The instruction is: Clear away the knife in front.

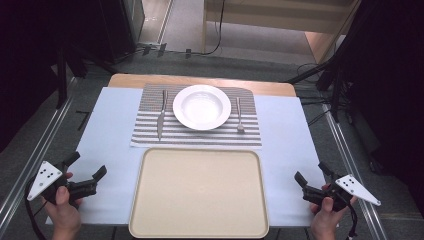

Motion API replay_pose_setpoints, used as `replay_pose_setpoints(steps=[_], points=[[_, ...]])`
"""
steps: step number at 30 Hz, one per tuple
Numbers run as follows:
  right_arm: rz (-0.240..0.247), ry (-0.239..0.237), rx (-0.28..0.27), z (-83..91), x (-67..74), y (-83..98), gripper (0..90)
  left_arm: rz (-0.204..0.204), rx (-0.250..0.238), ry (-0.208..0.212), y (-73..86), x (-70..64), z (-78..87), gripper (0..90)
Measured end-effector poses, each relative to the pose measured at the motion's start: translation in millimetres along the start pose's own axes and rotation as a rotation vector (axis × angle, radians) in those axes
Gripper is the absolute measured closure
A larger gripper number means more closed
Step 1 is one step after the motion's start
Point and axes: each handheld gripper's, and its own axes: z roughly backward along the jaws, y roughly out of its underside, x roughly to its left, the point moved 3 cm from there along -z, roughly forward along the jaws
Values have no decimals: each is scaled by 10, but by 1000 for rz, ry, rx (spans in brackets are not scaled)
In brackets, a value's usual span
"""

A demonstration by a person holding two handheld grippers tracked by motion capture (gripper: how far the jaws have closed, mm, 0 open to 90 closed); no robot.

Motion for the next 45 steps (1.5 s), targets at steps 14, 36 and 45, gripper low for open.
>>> replay_pose_setpoints(steps=[14, 36, 45], points=[[25, -17, 5, 36, 94, -70, 0, -21, 23, 42, -264, -212, -75, 0], [91, -57, 31, 55, 290, -103, 0, 3, 64, 81, -633, -385, -643, 0], [93, -55, 30, 69, 287, -107, 0, -2, 91, 124, -699, -485, -903, 0]])
